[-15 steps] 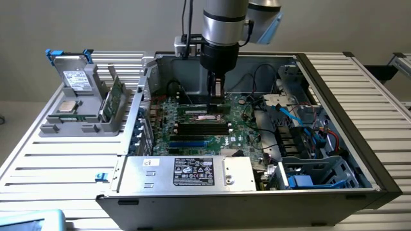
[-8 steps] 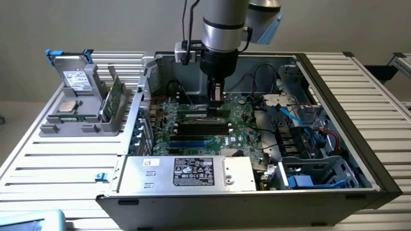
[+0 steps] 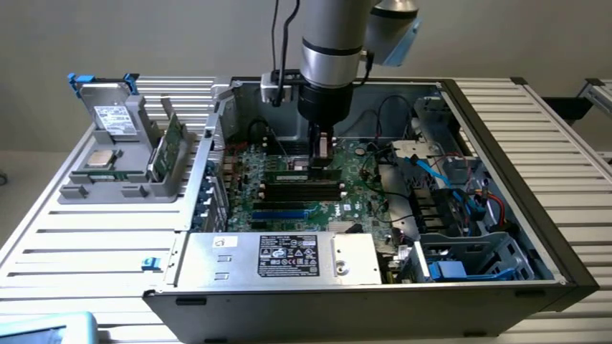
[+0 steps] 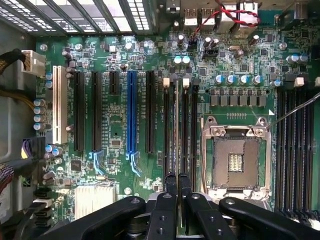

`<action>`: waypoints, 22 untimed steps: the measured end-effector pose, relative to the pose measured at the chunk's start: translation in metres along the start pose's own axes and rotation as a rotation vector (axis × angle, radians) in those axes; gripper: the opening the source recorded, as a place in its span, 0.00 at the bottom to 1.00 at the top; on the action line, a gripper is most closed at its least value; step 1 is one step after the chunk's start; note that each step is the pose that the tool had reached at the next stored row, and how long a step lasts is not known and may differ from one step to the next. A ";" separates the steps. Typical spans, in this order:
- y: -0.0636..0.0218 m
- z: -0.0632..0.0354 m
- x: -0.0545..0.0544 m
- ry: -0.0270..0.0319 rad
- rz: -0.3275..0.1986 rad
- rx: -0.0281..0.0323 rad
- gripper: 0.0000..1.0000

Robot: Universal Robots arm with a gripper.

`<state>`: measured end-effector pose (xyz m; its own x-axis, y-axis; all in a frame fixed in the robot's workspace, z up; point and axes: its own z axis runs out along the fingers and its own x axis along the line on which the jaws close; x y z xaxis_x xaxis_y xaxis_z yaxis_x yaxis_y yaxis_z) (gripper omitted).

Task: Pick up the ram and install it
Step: 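Insert the ram into the slot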

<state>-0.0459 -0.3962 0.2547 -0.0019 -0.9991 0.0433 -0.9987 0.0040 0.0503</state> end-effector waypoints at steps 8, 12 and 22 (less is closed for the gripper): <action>0.0011 0.0031 0.000 0.0180 0.001 0.0024 0.13; 0.0023 0.0048 0.000 0.0313 0.002 0.0113 0.13; 0.0023 0.0102 0.002 0.0287 0.002 0.0114 0.13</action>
<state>-0.0487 -0.3988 0.2447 -0.0029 -0.9974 0.0720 -0.9992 0.0057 0.0388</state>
